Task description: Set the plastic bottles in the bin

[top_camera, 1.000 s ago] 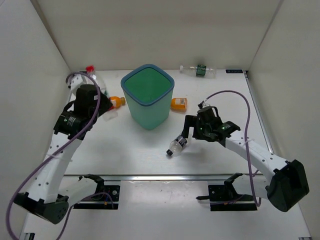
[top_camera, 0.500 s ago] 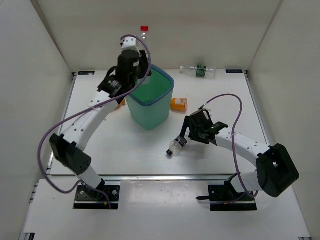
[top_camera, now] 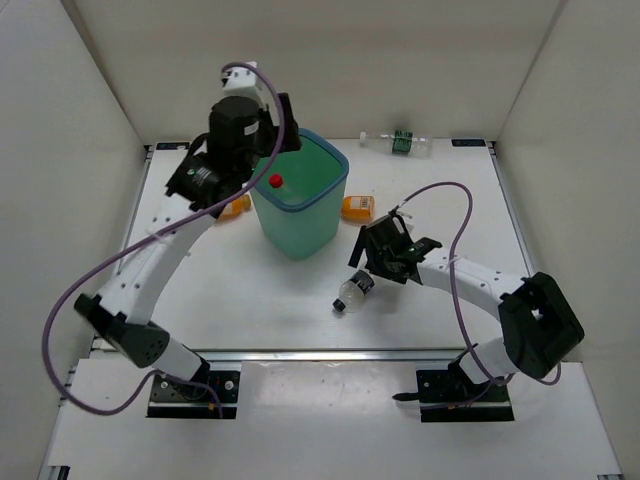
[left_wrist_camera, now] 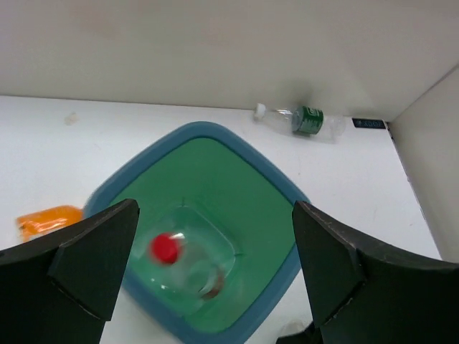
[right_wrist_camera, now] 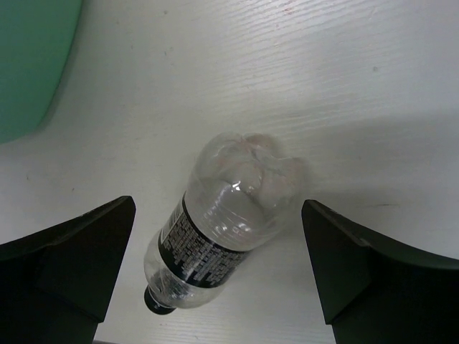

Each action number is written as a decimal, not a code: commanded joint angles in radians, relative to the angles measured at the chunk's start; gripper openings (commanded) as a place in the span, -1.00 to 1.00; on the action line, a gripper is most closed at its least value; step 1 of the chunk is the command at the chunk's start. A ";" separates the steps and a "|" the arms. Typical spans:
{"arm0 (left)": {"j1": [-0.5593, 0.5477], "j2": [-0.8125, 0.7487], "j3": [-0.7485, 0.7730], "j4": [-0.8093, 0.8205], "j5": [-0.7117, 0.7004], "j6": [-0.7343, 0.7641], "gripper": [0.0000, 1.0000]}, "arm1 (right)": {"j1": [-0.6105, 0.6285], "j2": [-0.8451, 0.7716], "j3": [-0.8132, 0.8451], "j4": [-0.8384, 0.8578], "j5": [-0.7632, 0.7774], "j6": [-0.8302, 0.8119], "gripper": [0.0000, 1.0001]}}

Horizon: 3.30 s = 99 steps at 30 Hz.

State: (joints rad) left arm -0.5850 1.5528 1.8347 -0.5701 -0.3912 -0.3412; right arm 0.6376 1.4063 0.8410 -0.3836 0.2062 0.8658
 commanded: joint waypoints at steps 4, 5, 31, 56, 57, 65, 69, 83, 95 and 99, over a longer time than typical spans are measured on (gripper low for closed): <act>0.141 -0.256 -0.173 -0.197 -0.118 -0.071 0.97 | 0.033 0.104 0.073 0.006 0.035 0.058 0.98; 0.201 -0.273 -0.210 -0.212 -0.123 -0.087 0.98 | 0.036 0.115 0.088 0.002 0.035 0.067 0.99; 0.444 -0.364 -0.678 -0.284 0.058 -0.170 0.96 | -0.090 -0.135 0.573 0.090 0.306 -0.482 -0.77; 0.539 0.161 -0.405 -0.024 0.193 -0.291 0.98 | 0.099 0.404 1.086 0.324 -0.044 -0.818 0.98; 0.544 0.185 -0.379 -0.027 0.189 -0.291 0.98 | 0.099 0.395 1.105 0.302 -0.034 -0.820 0.98; 0.570 0.430 -0.166 -0.065 0.224 -0.230 0.98 | 0.031 0.150 0.927 0.195 0.059 -0.763 0.98; 0.583 0.555 0.038 -0.105 0.321 0.015 0.98 | -0.081 0.010 0.824 0.098 -0.037 -0.659 0.98; 0.631 0.610 0.075 -0.301 0.689 0.510 0.96 | -0.226 -0.115 0.616 0.025 -0.255 -0.544 0.98; 0.561 0.589 -0.081 -0.242 0.513 0.492 0.98 | -0.272 -0.177 0.520 0.095 -0.301 -0.519 0.98; 0.530 0.578 -0.126 -0.186 0.413 0.461 0.92 | -0.315 -0.205 0.461 0.117 -0.335 -0.487 0.98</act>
State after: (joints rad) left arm -0.0277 2.1963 1.7245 -0.8207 0.1196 0.1398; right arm 0.3492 1.2484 1.3190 -0.3336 -0.1028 0.3458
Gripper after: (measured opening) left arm 0.973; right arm 0.991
